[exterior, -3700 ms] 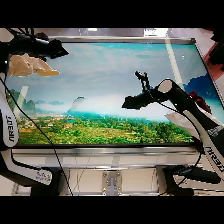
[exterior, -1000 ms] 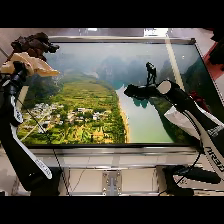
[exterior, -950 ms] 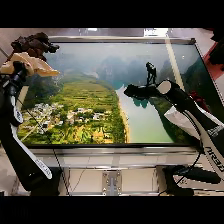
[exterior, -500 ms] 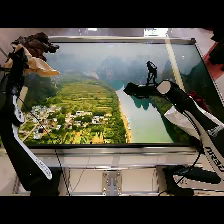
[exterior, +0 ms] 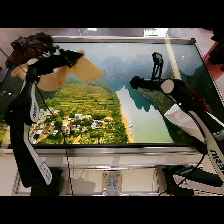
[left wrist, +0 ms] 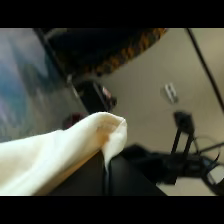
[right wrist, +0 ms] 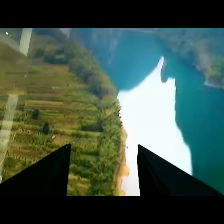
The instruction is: Fold the shirts.
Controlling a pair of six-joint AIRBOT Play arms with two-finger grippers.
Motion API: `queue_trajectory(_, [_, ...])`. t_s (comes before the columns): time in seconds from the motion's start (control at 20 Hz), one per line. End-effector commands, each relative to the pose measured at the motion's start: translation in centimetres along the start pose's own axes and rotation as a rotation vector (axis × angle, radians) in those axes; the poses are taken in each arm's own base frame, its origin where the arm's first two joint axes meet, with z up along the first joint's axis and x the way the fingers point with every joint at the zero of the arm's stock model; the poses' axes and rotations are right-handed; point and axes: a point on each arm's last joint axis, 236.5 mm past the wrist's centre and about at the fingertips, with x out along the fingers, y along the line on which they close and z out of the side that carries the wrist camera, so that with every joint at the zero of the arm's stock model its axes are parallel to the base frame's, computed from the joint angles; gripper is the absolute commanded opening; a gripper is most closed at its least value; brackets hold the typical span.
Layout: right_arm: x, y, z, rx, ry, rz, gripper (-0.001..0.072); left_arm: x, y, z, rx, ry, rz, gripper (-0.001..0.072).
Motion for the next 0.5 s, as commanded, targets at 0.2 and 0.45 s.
queue_trajectory(0.2, [-12.9,-2.4,11.9,-0.096,-0.340,-0.108,0.0480,6.8,5.7,-17.1,0.188,0.737,0.722,0.0007])
queue_trajectory(0.45, [-14.0,-4.0,8.2,-0.145,-0.182,-0.159,0.0479,8.3,4.2,-19.6,0.388,0.863,0.995,0.0007])
